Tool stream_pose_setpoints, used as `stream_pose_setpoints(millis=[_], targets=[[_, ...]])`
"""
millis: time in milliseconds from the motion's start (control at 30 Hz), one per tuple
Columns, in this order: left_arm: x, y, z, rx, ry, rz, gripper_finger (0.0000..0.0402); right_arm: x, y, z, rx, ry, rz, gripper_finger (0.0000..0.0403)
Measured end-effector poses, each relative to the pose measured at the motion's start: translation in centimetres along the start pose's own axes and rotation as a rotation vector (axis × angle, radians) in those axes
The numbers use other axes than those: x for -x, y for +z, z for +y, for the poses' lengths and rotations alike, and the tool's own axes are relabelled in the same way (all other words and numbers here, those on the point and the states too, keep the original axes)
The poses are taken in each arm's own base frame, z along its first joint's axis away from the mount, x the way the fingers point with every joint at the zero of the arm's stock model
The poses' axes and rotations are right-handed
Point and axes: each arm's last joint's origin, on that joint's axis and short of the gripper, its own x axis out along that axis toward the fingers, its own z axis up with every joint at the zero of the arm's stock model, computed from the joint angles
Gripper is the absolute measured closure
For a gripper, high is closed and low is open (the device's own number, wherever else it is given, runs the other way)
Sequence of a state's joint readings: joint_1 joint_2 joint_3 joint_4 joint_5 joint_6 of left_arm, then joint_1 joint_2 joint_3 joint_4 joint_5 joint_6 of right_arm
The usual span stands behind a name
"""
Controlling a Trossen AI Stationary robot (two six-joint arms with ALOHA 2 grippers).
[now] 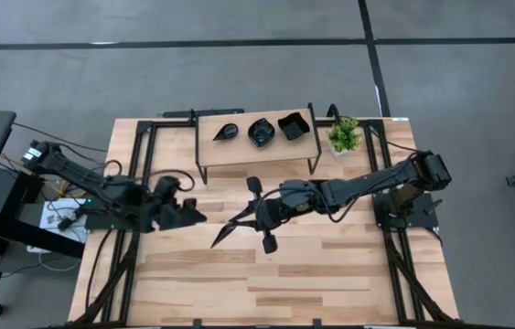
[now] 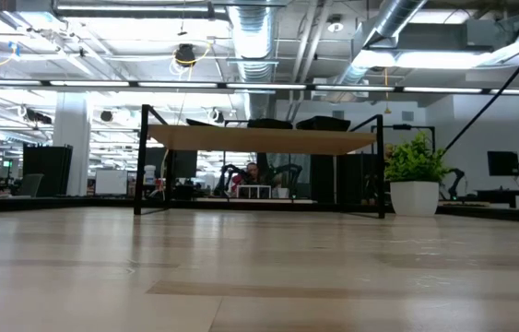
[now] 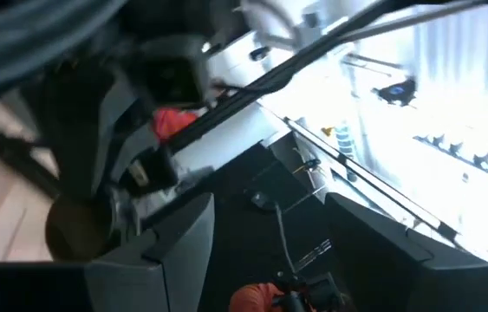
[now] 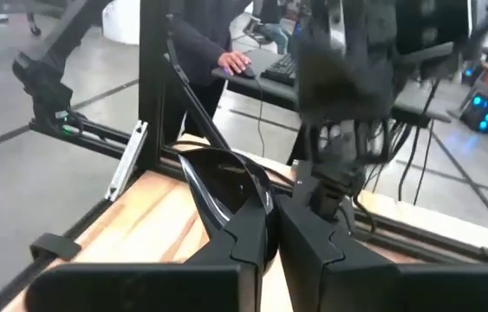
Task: Pick & Place Mini shaped plates
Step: Stack the black drop shaped plate on the black drop shaped plate on the shelf
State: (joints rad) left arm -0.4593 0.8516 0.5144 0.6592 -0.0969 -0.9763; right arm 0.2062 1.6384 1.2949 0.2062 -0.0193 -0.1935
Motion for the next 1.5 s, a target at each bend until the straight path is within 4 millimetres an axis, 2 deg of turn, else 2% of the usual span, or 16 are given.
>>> stream_pose_setpoints(millis=[267, 467, 633, 767, 933, 1067, 1267, 1367, 1500], targets=[[1.5, 1.3, -1.7, -0.273, -0.067, -0.069, 0.0189, 0.7, 0.3, -1.1, -0.24, -0.02, 0.01, 0.0377], [2.0, 1.7, -2.1, -0.531, -0.075, -0.099, 0.0196, 1.1, -0.3, -3.4, -0.555, -0.086, 0.03, 0.0379], [2.6, 2.2, -2.7, -0.822, -0.077, -0.143, 0.0199, 1.5, -1.1, -5.4, -0.832, -0.154, 0.048, 0.0377], [3.4, 2.8, -3.1, -1.062, 0.014, -0.215, 0.0199, 1.8, -1.7, -6.9, -0.993, -0.176, 0.062, 0.038], [4.4, 3.5, -2.8, -1.236, 0.282, -0.246, 0.0202, 2.1, -2.1, -8.3, -1.099, -0.203, 0.05, 0.0381], [4.6, 4.0, -2.9, -1.277, 0.49, -0.063, 0.0206, 2.3, -2.3, -9.0, -1.152, -0.225, 0.037, 0.0377], [3.5, 5.4, -4.8, -1.364, 0.637, 0.19, 0.0211, 2.3, -2.3, -9.2, -1.193, -0.232, 0.032, 0.038], [2.4, 6.2, -5.4, -1.412, 0.733, 0.3, 0.0211, 2.3, -2.4, -9.2, -1.213, -0.233, 0.03, 0.0382], [0.0, 6.3, -4.4, -1.476, 0.842, 0.496, 0.0211, 2.3, -2.4, -9.2, -1.221, -0.236, 0.029, 0.0381]])
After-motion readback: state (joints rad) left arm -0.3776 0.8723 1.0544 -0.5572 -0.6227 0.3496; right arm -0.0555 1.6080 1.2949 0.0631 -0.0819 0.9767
